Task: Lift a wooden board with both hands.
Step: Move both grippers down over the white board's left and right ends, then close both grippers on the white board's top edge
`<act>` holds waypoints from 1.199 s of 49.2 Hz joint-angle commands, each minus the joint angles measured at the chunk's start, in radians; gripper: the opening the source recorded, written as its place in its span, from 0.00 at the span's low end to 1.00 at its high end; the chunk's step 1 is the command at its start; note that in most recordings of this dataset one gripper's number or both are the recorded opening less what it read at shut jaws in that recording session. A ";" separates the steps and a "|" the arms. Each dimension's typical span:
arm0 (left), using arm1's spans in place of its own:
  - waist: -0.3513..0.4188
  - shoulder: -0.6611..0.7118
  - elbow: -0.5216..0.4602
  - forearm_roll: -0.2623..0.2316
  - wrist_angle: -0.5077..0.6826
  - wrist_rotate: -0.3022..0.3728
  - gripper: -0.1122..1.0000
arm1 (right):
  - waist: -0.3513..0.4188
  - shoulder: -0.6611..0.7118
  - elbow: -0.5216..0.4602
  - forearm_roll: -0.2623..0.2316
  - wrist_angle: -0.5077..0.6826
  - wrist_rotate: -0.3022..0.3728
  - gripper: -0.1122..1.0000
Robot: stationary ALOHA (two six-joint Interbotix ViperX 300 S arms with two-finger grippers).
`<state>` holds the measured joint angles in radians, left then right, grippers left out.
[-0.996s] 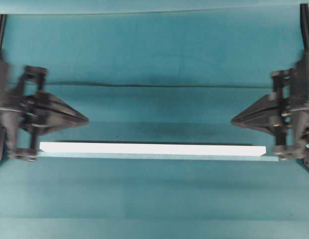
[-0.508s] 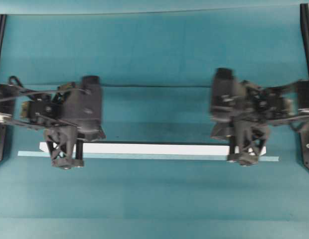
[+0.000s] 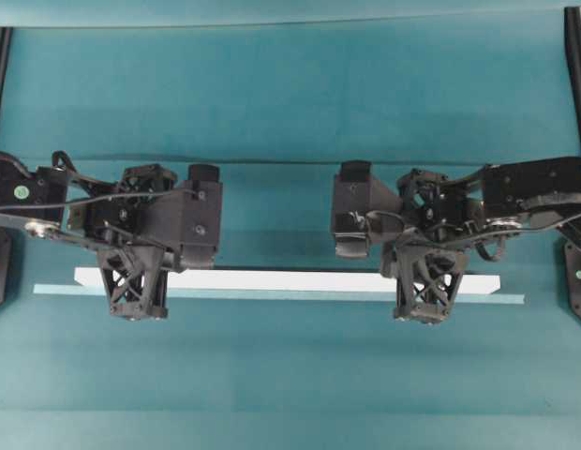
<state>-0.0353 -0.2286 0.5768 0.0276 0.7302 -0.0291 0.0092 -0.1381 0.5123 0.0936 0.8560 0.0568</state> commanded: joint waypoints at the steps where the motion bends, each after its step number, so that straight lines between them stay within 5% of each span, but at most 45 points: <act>1: 0.002 -0.006 -0.006 0.003 -0.014 -0.002 0.08 | 0.003 0.014 -0.006 0.002 -0.003 -0.005 0.60; 9: 0.003 -0.003 0.006 0.003 -0.034 -0.017 0.17 | 0.006 0.035 0.002 -0.006 0.000 -0.006 0.94; 26: 0.008 0.026 0.083 0.003 -0.060 -0.061 0.96 | 0.006 0.098 0.014 -0.017 -0.009 -0.011 0.95; 59: 0.023 0.227 0.158 0.002 -0.295 -0.077 0.98 | 0.006 0.212 0.112 -0.018 -0.204 -0.017 0.95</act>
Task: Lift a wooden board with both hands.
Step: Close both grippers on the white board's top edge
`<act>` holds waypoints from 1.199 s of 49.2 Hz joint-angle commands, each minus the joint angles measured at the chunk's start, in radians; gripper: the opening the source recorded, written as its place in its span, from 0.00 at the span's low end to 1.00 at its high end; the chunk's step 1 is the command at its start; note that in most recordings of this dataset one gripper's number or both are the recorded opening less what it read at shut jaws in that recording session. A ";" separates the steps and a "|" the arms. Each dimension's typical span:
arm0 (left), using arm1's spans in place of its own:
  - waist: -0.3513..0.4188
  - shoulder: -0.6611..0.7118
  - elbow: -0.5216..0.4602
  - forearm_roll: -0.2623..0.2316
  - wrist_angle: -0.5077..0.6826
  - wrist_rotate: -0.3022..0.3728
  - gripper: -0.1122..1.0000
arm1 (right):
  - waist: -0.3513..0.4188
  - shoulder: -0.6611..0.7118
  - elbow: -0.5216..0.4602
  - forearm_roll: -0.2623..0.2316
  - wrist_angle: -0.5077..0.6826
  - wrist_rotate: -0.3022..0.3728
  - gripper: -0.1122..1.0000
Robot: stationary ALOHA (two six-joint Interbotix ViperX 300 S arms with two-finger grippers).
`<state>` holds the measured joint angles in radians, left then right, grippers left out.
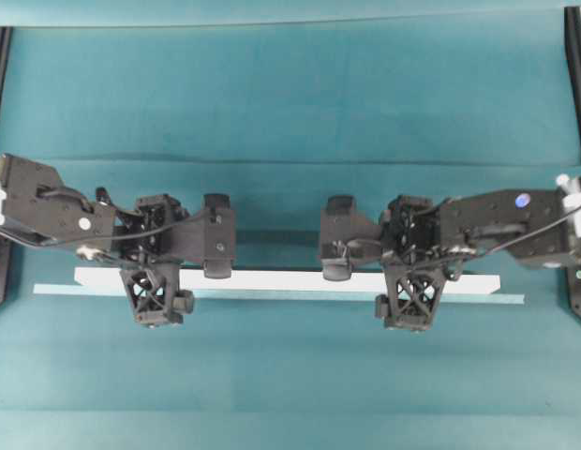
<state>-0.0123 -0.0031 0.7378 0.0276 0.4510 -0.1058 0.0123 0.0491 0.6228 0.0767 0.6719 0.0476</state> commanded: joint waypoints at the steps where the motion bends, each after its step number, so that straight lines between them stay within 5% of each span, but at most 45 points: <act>1: 0.000 0.003 -0.005 0.003 -0.018 0.000 0.98 | 0.003 0.029 0.002 -0.002 -0.023 -0.008 0.95; 23: -0.008 0.003 -0.003 0.003 -0.031 -0.005 0.92 | -0.002 0.049 -0.002 -0.014 -0.043 -0.006 0.87; 34: -0.009 -0.002 0.011 0.003 -0.060 0.000 0.40 | -0.005 0.052 -0.003 -0.014 -0.043 -0.006 0.34; 38: -0.009 -0.003 0.009 0.002 -0.069 0.000 0.26 | -0.005 0.052 -0.005 -0.014 -0.043 -0.006 0.29; 59: -0.009 -0.002 0.005 0.003 -0.069 -0.006 0.26 | -0.005 0.054 -0.008 -0.014 -0.038 -0.005 0.29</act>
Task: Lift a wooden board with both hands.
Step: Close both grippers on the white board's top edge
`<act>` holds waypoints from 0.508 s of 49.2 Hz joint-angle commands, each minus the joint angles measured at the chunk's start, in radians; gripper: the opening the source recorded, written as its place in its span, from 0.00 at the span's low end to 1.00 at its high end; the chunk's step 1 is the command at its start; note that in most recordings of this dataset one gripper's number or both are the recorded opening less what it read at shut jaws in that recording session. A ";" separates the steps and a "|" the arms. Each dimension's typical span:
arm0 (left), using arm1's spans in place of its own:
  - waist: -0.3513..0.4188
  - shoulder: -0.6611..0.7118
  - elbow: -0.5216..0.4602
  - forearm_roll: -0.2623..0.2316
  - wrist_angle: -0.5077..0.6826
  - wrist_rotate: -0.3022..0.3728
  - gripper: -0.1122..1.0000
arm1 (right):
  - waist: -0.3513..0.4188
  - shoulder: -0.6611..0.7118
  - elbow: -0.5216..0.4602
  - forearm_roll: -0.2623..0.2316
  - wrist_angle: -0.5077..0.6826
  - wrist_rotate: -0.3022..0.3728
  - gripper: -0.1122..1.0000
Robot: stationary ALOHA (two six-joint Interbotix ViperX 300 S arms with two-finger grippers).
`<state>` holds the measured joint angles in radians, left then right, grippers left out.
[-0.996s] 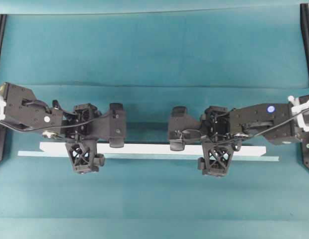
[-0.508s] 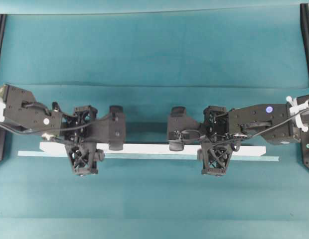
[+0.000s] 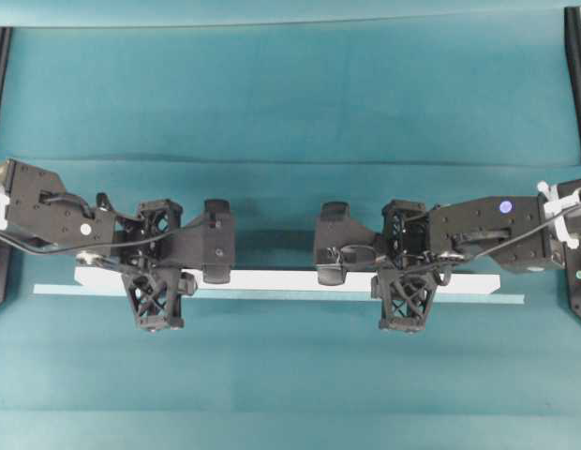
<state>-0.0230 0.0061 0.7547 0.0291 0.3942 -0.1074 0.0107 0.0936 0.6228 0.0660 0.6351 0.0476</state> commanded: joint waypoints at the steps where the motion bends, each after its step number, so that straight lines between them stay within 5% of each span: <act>1: 0.002 -0.011 -0.014 0.000 -0.012 -0.003 0.26 | -0.003 0.009 -0.011 -0.003 -0.002 -0.003 0.29; 25: 0.000 -0.118 -0.081 0.000 0.117 -0.009 0.26 | -0.008 -0.069 -0.084 0.002 0.176 0.000 0.29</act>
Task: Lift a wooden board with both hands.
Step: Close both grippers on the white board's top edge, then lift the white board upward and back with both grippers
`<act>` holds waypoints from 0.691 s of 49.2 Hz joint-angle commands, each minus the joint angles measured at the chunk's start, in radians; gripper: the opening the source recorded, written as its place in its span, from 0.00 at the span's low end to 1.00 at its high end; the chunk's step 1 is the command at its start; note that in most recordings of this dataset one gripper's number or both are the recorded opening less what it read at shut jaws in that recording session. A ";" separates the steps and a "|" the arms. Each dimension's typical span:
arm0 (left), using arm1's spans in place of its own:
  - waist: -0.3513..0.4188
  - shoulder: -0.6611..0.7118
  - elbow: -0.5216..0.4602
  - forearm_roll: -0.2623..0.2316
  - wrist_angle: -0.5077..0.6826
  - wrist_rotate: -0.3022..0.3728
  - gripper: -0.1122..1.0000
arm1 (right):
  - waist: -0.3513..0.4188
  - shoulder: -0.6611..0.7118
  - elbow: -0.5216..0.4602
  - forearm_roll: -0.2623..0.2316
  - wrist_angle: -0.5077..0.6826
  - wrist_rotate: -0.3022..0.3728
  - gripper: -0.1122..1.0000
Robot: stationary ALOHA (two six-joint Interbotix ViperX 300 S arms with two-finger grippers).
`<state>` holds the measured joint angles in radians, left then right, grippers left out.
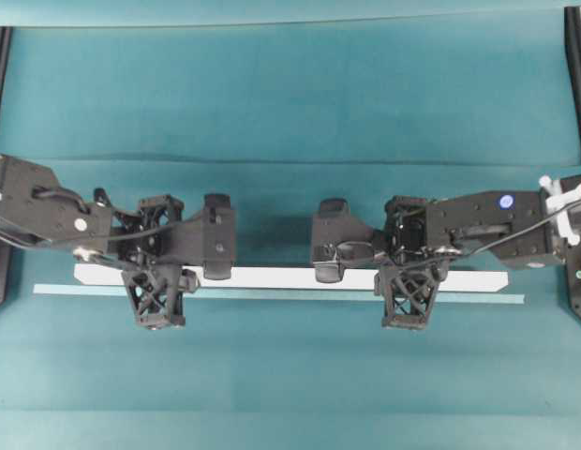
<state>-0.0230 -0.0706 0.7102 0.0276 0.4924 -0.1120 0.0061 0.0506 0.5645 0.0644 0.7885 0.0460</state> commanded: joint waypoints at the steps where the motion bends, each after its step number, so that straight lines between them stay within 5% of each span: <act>1: 0.000 -0.048 -0.040 0.003 0.026 -0.005 0.26 | -0.005 -0.031 -0.031 0.003 0.034 0.005 0.29; 34: -0.002 -0.164 -0.216 0.002 0.327 -0.002 0.26 | -0.032 -0.127 -0.241 0.005 0.370 0.005 0.29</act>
<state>-0.0245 -0.2040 0.5461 0.0276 0.7946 -0.1166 -0.0230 -0.0690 0.3636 0.0660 1.1443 0.0476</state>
